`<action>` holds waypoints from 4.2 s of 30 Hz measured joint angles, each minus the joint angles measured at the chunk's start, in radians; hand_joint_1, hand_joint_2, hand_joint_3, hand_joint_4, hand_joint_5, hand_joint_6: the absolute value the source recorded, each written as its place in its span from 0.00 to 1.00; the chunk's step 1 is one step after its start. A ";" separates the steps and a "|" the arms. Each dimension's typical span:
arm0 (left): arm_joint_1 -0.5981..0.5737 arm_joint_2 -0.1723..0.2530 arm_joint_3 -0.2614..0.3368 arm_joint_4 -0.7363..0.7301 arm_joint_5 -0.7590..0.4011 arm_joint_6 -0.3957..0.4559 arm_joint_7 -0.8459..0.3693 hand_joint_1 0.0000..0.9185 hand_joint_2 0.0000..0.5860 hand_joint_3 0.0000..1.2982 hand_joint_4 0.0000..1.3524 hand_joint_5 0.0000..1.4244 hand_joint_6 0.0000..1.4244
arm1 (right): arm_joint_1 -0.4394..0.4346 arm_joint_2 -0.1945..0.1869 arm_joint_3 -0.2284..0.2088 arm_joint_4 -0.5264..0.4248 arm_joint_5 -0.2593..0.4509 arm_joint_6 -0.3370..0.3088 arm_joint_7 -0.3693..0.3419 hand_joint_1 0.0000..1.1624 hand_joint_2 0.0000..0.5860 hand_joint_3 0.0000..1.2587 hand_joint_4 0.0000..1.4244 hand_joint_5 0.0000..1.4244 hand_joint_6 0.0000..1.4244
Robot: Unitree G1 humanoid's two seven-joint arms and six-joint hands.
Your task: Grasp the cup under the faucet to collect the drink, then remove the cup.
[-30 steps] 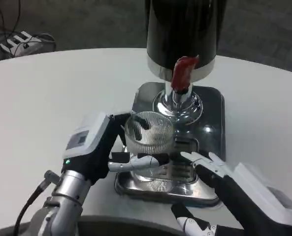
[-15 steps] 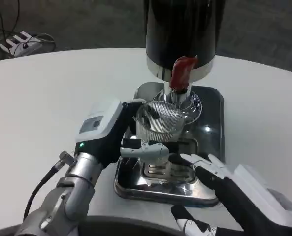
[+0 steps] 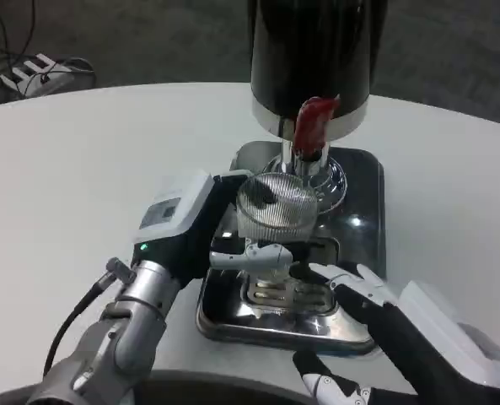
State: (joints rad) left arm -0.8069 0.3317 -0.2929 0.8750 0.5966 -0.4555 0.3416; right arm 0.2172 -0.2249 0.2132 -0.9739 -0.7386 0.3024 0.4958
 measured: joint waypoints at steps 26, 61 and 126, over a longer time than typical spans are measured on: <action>0.254 0.041 0.211 -0.344 -0.258 -0.021 -0.195 0.00 0.05 0.00 0.00 0.00 0.00 | 0.000 0.001 -0.004 0.006 0.011 0.002 -0.002 0.53 0.83 0.13 0.07 0.00 0.00; 0.159 0.038 0.365 -0.792 -0.973 0.391 -0.866 0.00 0.13 0.16 0.15 0.20 0.16 | 0.011 0.015 -0.002 0.029 0.024 0.001 -0.027 0.54 0.84 0.13 0.08 0.00 0.00; -0.177 0.013 0.248 -0.324 -0.690 0.084 -1.139 0.00 0.13 0.17 0.15 0.20 0.16 | -0.018 0.015 -0.012 0.059 0.041 0.002 -0.031 0.54 0.84 0.13 0.09 0.00 0.00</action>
State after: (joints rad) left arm -0.9834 0.3447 -0.0450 0.5513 -0.0931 -0.3718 -0.7975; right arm 0.1992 -0.2098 0.2009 -0.9150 -0.6974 0.3044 0.4644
